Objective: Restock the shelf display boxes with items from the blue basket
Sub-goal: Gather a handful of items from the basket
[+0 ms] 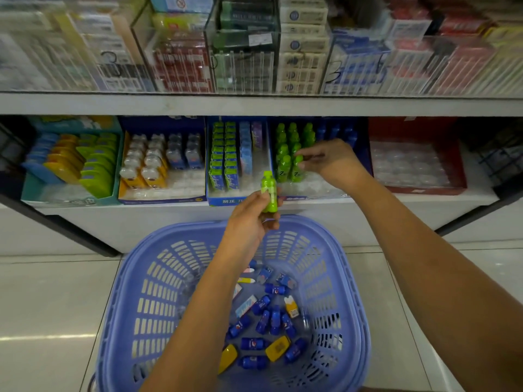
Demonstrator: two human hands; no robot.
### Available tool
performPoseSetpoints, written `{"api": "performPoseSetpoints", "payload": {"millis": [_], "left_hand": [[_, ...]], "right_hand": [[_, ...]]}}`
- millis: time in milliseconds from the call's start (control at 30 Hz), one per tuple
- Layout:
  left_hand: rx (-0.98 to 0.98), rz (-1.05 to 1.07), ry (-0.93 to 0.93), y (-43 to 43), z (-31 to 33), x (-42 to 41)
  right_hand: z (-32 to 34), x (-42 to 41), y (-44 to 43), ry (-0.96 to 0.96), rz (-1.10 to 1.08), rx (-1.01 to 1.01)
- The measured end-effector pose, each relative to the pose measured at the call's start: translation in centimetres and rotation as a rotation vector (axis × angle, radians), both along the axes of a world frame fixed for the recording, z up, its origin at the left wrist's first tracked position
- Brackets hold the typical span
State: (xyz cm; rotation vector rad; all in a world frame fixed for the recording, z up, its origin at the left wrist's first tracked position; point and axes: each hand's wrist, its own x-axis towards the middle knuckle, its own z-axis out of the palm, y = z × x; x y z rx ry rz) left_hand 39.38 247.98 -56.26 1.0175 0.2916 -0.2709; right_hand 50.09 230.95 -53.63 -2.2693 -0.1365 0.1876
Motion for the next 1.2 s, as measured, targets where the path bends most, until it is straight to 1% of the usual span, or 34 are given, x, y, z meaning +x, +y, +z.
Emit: {"api": "performPoseSetpoints", "payload": {"millis": [67, 133, 167, 233, 300, 367, 433, 500, 567, 633, 667, 733, 800, 967, 1033, 1133, 1200], "left_hand": [[0.172, -0.058, -0.112, 0.2, -0.3, -0.5], [0.353, -0.09, -0.182, 0.4, -0.5, -0.8], [0.433, -0.095, -0.201, 0.5, -0.6, -0.8], [0.557, -0.106, -0.249, 0.5, -0.6, -0.5], [0.588, -0.133, -0.325, 0.0, -0.2, -0.3], [0.597, -0.177, -0.383, -0.7, 0.4, 0.1], [0.599, -0.201, -0.417, -1.2, 0.9, 0.5], [0.668, -0.209, -0.445, -1.7, 1.0, 0.9], [0.874, -0.274, -0.476, -2.2, 0.6, 1.3], [1.204, -0.416, -0.521, -2.7, -0.2, 1.5], [1.349, -0.488, -0.541, -3.0, -0.7, 1.4], [1.525, -0.571, -0.582, -3.3, -1.6, 1.2], [1.58, -0.572, -0.615, -3.4, -2.2, 1.1], [1.554, -0.544, -0.652, -3.2, -2.8, 1.3], [1.55, -0.557, -0.646, -3.0, -2.9, 1.5], [1.533, -0.583, -0.623, -3.0, -2.5, 1.5], [1.44, -0.514, -0.628, -2.8, -2.2, 1.0]], "right_hand": [[0.2, -0.7, -0.2, -0.016, -0.084, 0.092], [0.7, -1.8, -0.4, -0.096, -0.167, 0.184], [1.0, -2.4, -0.4, -0.104, -0.166, 0.236], [1.9, -3.9, -0.1, -0.017, -0.055, 0.346], [2.6, -4.9, 0.6, 0.082, 0.08, 0.367], [2.8, -5.3, 1.0, 0.053, 0.122, 0.315], [2.9, -5.1, 0.9, -0.005, 0.082, 0.339], [2.6, -4.5, 0.1, -0.078, -0.02, 0.401], [2.1, -3.6, -1.0, -0.184, -0.192, 0.405], [1.3, -2.5, -1.6, -0.25, -0.306, 0.321], [0.7, -2.2, -1.6, -0.261, -0.317, 0.267], [-0.4, -1.7, -1.5, -0.259, -0.291, 0.195], [-1.3, -1.5, -1.4, -0.25, -0.26, 0.159], [-2.4, -1.3, -1.5, -0.312, -0.214, 0.037], [-2.6, -1.3, -1.3, -0.31, -0.23, 0.057], [-2.1, -1.1, -1.1, -0.224, -0.241, 0.071], [-1.4, -1.4, -0.9, -0.176, -0.249, 0.061]]}}
